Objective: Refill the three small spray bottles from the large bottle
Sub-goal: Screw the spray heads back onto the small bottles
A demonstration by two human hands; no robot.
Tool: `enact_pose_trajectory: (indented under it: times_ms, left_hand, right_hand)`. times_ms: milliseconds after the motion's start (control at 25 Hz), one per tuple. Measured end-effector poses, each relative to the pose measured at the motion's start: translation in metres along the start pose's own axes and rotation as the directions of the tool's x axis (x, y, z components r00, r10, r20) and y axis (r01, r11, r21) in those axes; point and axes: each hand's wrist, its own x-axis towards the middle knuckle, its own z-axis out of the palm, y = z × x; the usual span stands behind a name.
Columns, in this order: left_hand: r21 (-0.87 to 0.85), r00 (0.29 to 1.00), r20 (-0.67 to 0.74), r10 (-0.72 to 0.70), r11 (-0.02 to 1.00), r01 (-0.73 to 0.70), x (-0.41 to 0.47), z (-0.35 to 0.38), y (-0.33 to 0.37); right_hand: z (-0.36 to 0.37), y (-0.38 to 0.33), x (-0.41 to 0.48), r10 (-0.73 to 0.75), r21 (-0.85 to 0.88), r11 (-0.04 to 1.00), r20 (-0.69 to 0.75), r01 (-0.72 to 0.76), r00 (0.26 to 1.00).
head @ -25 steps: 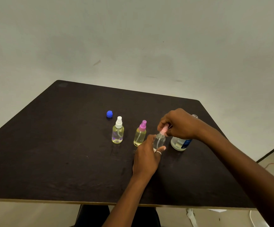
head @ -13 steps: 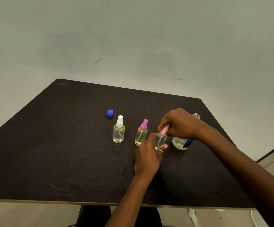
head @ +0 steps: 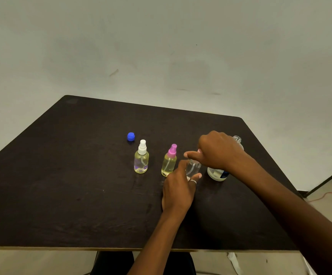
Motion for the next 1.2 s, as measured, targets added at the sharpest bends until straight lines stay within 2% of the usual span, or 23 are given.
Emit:
enact_pose_trajectory:
  times_ms: [240, 440, 640, 880, 960, 1120, 1200]
  left_hand:
    - [-0.019, 1.0, 0.004, 0.009, 1.0, -0.009, 0.0, -0.001, 0.0]
    - [-0.006, 1.0, -0.007, 0.006, 1.0, -0.007, -0.001, -0.001, 0.001]
    - [-0.012, 1.0, 0.007, 0.016, 1.0, -0.016, 0.0, -0.002, 0.0]
    - [-0.003, 1.0, 0.011, 0.008, 1.0, -0.008, 0.001, -0.002, -0.001]
    - [-0.005, 1.0, 0.011, 0.002, 1.0, -0.002, 0.001, -0.001, -0.002]
    - [-0.003, 1.0, 0.013, 0.0, 1.0, 0.0, 0.001, 0.0, -0.002]
    - [-0.023, 1.0, 0.018, 0.0, 1.0, 0.001, 0.0, -0.001, -0.002]
  right_hand:
    - [-0.004, 0.004, -0.003, 0.016, 0.095, 0.995, -0.052, -0.011, 0.999]
    - [-0.022, 0.015, -0.005, -0.199, 0.274, 0.945, 0.06, 0.175, 0.978]
    - [-0.018, 0.017, -0.004, -0.289, 0.288, 0.926, 0.122, 0.245, 0.95]
    - [-0.006, 0.018, 0.001, -0.224, 0.258, 0.947, 0.1, 0.192, 0.97]
    - [-0.002, 0.017, 0.001, -0.165, 0.193, 0.97, 0.084, 0.146, 0.983]
    - [0.008, 0.01, -0.002, -0.061, -0.022, 0.998, -0.039, 0.06, 0.997]
    - [0.009, 0.005, -0.005, -0.014, -0.056, 0.998, -0.079, 0.01, 0.997]
